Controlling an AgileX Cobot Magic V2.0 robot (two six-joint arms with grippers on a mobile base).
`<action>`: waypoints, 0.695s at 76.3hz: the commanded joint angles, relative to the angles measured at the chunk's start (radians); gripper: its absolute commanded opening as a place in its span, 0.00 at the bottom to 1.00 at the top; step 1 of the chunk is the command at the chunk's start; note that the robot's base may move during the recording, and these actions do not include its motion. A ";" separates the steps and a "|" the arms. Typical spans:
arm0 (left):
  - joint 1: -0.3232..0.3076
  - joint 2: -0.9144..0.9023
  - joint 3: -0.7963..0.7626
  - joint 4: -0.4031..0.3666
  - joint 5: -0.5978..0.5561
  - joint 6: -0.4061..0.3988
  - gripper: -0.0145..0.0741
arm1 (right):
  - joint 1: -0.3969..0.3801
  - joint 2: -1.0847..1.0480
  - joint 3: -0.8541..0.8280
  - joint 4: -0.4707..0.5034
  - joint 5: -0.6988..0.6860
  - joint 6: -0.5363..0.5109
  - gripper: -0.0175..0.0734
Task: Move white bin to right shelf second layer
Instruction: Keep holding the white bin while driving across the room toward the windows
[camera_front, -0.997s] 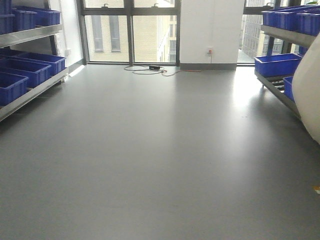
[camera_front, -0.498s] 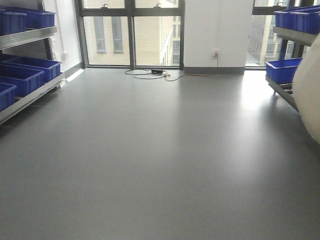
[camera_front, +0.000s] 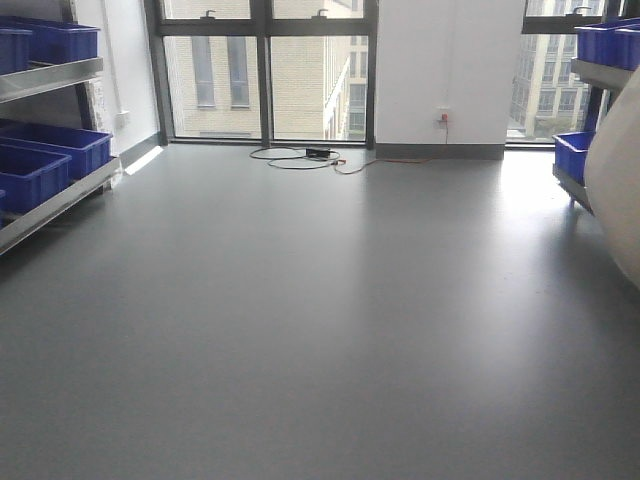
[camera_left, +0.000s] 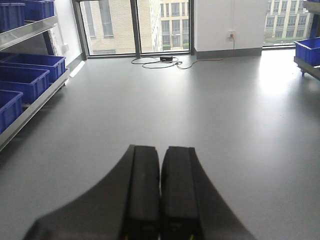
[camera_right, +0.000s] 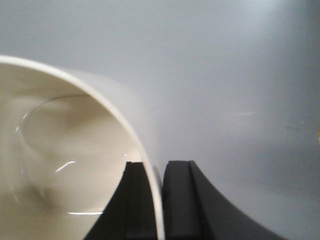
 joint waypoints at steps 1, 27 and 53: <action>-0.004 -0.014 0.037 0.000 -0.086 -0.005 0.26 | -0.008 -0.001 -0.029 0.013 -0.085 -0.004 0.31; -0.004 -0.014 0.037 0.000 -0.086 -0.005 0.26 | -0.008 -0.001 -0.029 0.013 -0.085 -0.004 0.31; -0.004 -0.014 0.037 0.000 -0.086 -0.005 0.26 | -0.008 -0.001 -0.029 0.013 -0.085 -0.004 0.31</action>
